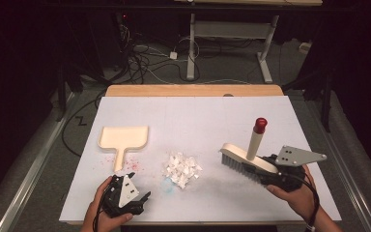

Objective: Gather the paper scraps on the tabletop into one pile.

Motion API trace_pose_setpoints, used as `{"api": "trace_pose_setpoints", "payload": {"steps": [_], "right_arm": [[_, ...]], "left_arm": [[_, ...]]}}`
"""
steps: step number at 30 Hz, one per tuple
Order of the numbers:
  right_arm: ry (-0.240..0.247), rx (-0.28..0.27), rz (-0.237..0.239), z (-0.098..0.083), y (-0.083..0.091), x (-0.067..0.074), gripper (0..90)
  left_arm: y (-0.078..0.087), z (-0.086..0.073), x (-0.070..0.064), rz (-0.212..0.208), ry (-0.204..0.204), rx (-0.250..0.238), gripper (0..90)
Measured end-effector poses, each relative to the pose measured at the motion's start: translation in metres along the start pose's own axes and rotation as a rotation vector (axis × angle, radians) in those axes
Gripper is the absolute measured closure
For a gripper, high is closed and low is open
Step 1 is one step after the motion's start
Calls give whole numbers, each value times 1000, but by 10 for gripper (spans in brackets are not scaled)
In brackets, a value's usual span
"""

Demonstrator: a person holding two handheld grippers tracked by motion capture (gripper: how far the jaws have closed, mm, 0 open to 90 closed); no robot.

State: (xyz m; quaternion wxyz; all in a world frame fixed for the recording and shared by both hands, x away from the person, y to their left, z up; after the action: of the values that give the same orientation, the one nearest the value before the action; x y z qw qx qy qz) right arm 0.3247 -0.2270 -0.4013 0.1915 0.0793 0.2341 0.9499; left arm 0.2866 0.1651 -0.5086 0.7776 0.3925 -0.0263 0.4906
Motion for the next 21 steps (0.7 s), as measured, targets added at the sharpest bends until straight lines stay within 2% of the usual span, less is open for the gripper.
{"api": "trace_pose_setpoints", "payload": {"steps": [3, 10, 13, 15, 17, 19, 21], "right_arm": [[-17, 45, 15, -12, 9, 1, 676], [-63, 162, 92, -36, 20, 5, 675], [-119, 200, 132, -44, 20, 0, 675], [-174, 228, 178, -50, 16, -6, 675], [-211, 254, 179, -54, 10, -15, 674], [-226, 279, 134, -56, 5, -27, 667], [-256, 293, 126, -55, -1, -37, 648]], "left_arm": [[0, 0, 0, -1, 1, -1, 200], [-1, 0, -1, -3, -3, 4, 200], [-1, 1, -1, -6, -4, 4, 200], [-2, 1, -2, -8, -1, 4, 201], [-3, 1, -3, -8, -12, 12, 200], [-4, 1, -4, -10, -12, 12, 200], [-5, 2, -5, -11, -17, 14, 201]]}}
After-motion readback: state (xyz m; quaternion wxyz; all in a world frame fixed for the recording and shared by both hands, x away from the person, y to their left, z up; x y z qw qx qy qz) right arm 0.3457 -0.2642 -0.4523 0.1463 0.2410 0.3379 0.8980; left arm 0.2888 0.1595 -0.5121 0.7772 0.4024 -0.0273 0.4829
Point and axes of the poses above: each handheld gripper's, and its own axes: y roughly backward along the jaws, z roughly out of its top, x roughly to its left, the point moved 5 cm from there along -y, roughly forward along the jaws, and after that the axes turned 13 degrees about z, right-handed, at the moved point
